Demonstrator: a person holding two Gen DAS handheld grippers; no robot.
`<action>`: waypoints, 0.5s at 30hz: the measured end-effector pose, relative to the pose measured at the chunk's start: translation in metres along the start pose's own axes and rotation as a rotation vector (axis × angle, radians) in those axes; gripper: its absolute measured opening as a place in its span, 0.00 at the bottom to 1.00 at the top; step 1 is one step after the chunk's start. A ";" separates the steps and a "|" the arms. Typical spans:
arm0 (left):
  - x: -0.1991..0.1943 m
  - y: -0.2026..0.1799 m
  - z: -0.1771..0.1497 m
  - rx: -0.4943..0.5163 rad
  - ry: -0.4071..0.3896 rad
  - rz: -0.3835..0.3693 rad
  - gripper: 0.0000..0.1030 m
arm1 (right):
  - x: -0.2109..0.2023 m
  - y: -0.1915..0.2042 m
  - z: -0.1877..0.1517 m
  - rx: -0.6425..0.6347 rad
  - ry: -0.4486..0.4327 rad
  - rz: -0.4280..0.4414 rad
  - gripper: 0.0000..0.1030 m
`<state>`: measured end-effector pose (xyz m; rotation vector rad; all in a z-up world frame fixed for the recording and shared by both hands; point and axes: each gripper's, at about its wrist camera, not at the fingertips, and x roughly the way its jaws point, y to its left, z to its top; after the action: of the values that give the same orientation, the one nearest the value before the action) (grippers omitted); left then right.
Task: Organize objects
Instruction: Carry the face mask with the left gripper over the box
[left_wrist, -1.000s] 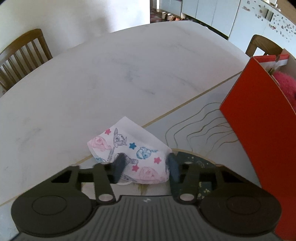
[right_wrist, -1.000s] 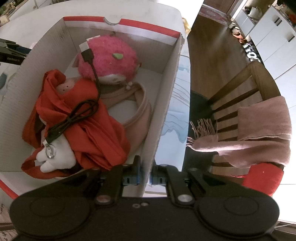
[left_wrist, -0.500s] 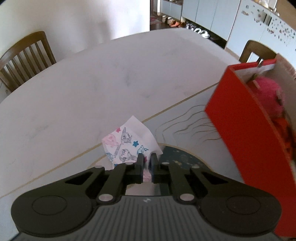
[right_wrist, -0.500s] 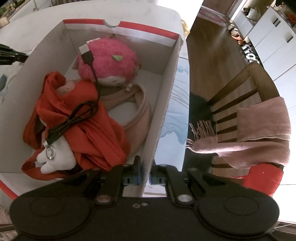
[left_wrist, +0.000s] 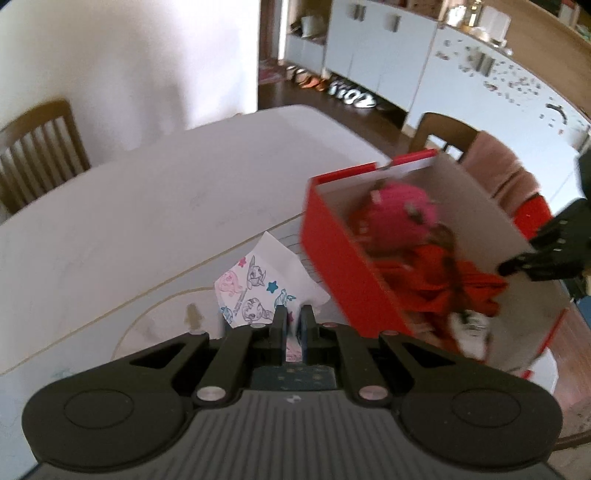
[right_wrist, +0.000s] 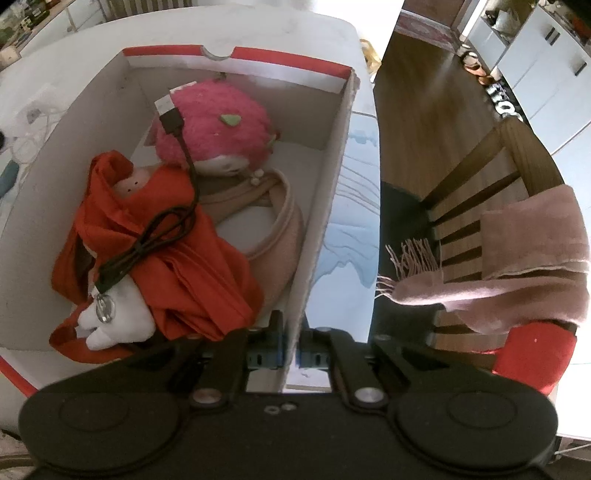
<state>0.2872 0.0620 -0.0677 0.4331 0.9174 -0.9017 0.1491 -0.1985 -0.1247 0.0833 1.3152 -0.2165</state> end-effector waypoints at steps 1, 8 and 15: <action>-0.005 -0.006 0.001 0.010 -0.005 -0.006 0.06 | 0.000 0.001 -0.001 -0.005 -0.003 -0.001 0.04; -0.034 -0.060 0.008 0.091 -0.035 -0.050 0.06 | -0.002 -0.002 -0.002 -0.013 -0.012 0.019 0.05; -0.043 -0.118 0.016 0.201 -0.051 -0.094 0.06 | -0.002 -0.003 -0.003 -0.024 -0.021 0.027 0.05</action>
<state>0.1857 0.0041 -0.0185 0.5398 0.8084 -1.0918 0.1450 -0.2006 -0.1238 0.0780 1.2950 -0.1784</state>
